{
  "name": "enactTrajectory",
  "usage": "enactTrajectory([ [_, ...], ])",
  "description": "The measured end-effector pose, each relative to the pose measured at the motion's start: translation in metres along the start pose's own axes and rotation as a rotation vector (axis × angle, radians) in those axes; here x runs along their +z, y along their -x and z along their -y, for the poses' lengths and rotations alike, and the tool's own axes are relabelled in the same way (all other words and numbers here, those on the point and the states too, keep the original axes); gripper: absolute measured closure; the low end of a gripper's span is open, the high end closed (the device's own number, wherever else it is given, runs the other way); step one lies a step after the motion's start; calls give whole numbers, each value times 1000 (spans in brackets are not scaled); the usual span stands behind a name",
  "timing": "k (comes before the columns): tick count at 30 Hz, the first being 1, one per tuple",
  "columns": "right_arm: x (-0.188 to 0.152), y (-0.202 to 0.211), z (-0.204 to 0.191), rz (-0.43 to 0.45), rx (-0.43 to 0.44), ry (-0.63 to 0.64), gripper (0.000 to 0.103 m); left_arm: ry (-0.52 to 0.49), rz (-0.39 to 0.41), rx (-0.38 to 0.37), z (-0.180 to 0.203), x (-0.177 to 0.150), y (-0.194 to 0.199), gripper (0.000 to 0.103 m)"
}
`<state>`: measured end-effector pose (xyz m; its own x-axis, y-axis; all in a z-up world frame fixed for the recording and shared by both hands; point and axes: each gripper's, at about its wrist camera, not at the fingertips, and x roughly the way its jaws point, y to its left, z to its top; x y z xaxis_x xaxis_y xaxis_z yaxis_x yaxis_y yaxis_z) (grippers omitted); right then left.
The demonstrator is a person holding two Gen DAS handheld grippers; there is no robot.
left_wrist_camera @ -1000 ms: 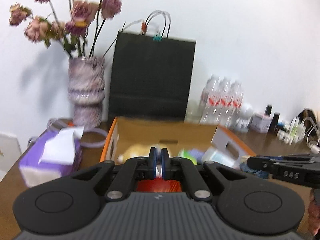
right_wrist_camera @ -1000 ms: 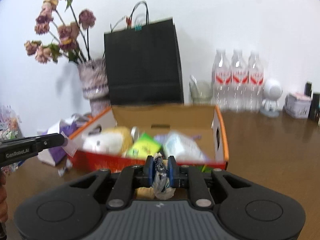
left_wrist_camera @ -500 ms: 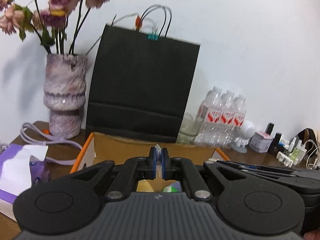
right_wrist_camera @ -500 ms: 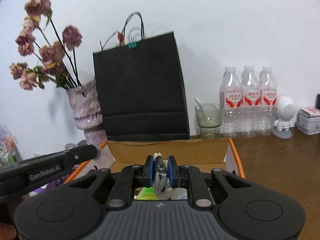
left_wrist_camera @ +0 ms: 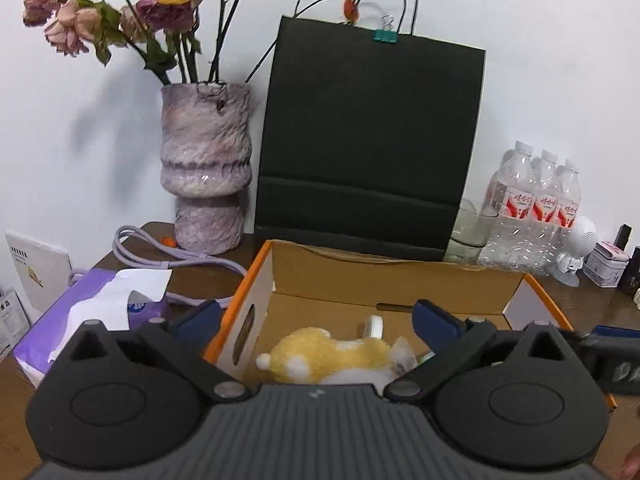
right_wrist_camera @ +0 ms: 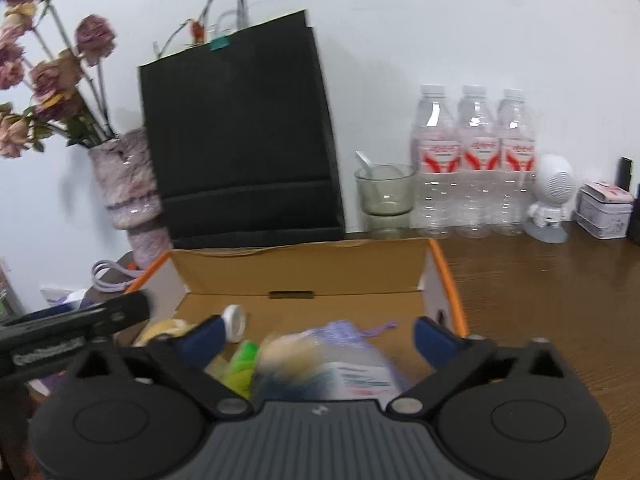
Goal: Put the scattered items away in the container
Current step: 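Drop the wrapped items into the box by opening both grippers, then grasp the red rose with the right gripper while the left grasps a small clear packet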
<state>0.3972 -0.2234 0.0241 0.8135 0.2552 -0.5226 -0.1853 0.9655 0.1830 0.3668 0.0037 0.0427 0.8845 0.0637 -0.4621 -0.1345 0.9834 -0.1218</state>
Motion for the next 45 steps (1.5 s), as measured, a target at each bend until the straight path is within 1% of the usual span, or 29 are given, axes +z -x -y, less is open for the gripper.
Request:
enactTrajectory([
  [1, 1, 0, 3, -7, 7, -16, 0, 21, -13, -23, -4, 0, -1, 0],
  [3, 2, 0, 6, -19, 11, -31, 0, 41, -25, -34, -6, 0, -1, 0],
  [6, 2, -2, 4, -31, 2, -12, 0, 13, -17, -29, -2, -1, 2, 0],
  [9, 0, -2, 1, -40, 7, 7, 0, -2, -14, -40, 3, -1, 3, 0],
  [11, 0, -2, -1, -44, 7, 20, 0, -11, -13, -32, 7, -1, 3, 0],
  [22, 1, 1, -2, -41, 7, 23, 0, -12, -11, -38, 7, -1, 5, 0],
  [28, 2, 7, -7, -17, 0, 47, 0, -10, 0, -26, 6, -1, 12, 0],
  [30, 2, 12, -8, -11, 9, 46, 0, 0, 4, -51, 0, -2, 23, 0],
  [32, 0, 21, -9, -10, 5, 49, 0, -8, 5, -100, -10, -7, 37, 0],
  [34, -9, 38, -7, 10, 19, 60, 0, -40, 19, -119, -24, -17, 54, 0],
  [35, -18, 47, -7, 14, 40, 78, 0, -64, 24, -109, -30, -23, 60, 0],
  [38, -45, 61, -6, -28, 63, 100, 0, -105, 12, -61, -55, -42, 74, 0],
  [42, -85, 79, -7, -70, 84, 97, 0, -101, -46, -35, -86, -67, 81, 0],
  [45, -115, 85, -18, -103, 91, 124, 0, -100, -101, -18, -99, -80, 75, 0],
])
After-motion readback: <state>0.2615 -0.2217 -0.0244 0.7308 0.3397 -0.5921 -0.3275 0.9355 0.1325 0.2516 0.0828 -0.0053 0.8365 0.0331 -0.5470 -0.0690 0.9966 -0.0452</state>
